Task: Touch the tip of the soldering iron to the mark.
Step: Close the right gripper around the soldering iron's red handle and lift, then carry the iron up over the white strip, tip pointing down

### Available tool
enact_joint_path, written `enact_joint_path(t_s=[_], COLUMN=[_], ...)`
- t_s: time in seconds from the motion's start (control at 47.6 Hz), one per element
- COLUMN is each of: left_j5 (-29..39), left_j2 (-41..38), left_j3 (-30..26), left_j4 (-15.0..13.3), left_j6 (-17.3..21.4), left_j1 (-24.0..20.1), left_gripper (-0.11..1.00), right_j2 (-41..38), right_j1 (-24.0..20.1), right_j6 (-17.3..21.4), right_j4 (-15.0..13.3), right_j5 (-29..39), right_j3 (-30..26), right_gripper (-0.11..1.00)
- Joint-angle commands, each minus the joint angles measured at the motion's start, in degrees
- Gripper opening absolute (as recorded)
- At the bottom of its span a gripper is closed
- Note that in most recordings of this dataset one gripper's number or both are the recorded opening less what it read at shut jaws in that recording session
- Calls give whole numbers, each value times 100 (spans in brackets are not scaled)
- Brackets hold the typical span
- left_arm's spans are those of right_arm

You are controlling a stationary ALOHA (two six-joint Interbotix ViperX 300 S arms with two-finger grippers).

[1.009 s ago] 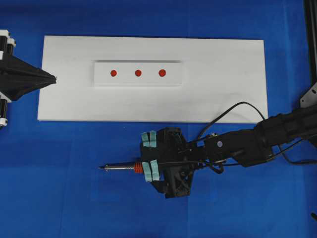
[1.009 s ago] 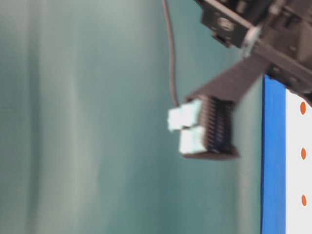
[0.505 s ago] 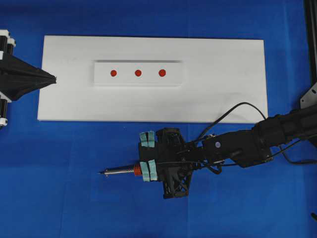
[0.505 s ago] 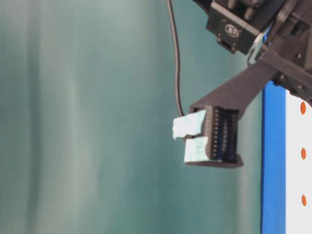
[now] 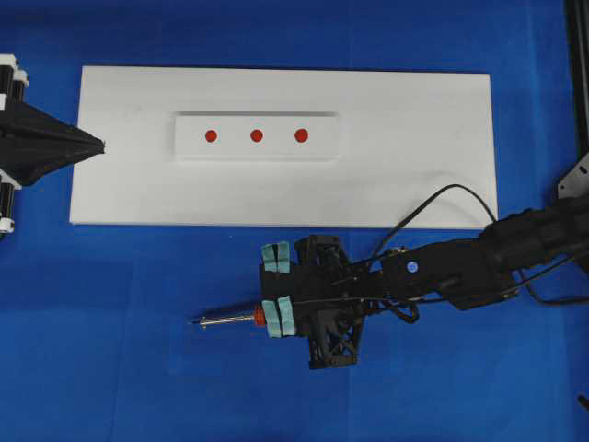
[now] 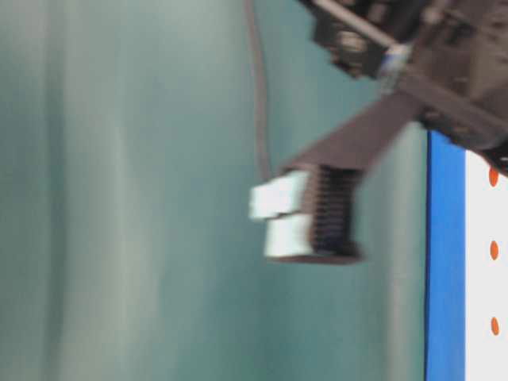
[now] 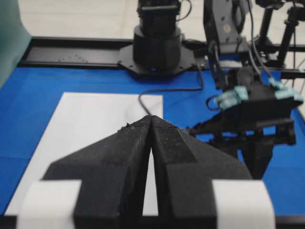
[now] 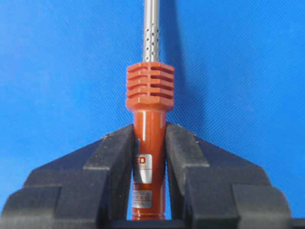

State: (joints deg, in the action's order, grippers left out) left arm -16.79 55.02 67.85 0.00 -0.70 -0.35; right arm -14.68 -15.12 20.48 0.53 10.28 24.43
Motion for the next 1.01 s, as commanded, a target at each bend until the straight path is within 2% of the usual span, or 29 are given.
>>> enact_joint_path(t_s=[0.0, 0.484, 0.61, 0.778, 0.988], left_j5=[-35, -35, -35, -35, -26], left_j2=[-44, -35, -35, -35, -44], left_j3=[-53, -53, -53, -53, -53], left_j4=[9, 9, 9, 9, 9], left_j6=[-9, -9, -9, -9, -9], left_j1=[-18, -9, -18, -18, -9], left_gripper=[0, 0, 0, 0, 0], right_j2=[448, 1837, 1934, 1916, 1951], right_j1=[35, 35, 35, 44, 299], right_j6=[0, 9, 9, 9, -35], right_j4=[0, -97, -114, -272, -378], right_j5=[193, 1644, 1784, 1784, 1916], right_j3=[-158, -369, -396, -396, -352], right_gripper=[7, 7, 7, 7, 7])
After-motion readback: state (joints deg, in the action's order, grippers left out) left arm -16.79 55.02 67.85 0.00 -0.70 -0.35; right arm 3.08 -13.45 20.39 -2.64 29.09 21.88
